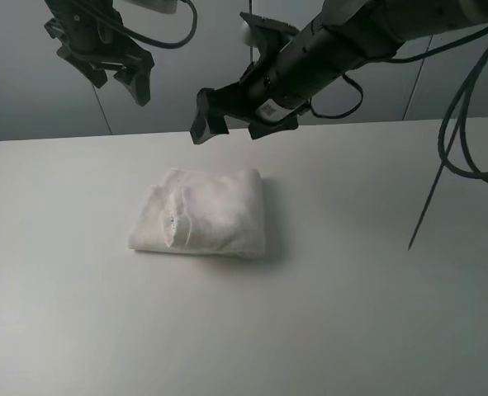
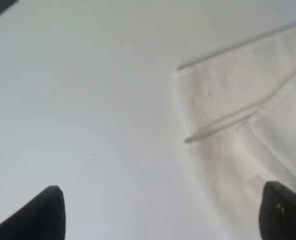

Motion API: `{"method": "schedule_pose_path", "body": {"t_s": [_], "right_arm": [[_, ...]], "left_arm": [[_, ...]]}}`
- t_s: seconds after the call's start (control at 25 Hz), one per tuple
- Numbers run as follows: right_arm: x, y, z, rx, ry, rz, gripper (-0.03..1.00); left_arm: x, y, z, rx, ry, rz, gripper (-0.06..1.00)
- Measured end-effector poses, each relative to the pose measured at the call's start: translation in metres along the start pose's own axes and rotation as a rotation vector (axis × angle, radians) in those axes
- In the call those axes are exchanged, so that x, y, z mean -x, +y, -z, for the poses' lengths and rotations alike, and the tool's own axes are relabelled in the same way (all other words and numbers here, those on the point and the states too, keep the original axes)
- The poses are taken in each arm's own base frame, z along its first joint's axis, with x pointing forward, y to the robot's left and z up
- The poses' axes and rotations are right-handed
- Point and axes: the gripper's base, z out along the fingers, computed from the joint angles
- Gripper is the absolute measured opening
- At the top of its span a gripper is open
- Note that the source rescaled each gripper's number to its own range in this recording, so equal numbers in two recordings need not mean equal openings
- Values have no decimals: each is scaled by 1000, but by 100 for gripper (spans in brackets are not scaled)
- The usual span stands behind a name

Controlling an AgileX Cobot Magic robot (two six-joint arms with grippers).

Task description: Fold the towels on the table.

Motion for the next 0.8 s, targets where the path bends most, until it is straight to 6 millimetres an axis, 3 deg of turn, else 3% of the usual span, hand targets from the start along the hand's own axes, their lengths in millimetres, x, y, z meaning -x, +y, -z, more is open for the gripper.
{"method": "schedule_pose_path", "body": {"t_s": [0.16,0.36,0.56,0.8], "right_arm": [[9,1,57,-186,-41,130,100],[8,7,119,-324,-73,189,100],[-7,16,168,-355,-94,189,100],[-54,19,205,-360,-130,176,100]], "left_arm": [[-7,4,55,25,-114,6,99],[-31,5,100,49,-181,9,99],[-81,-2,120,55,-146,24,99],[-159,-13,150,64,-175,71,99]]}}
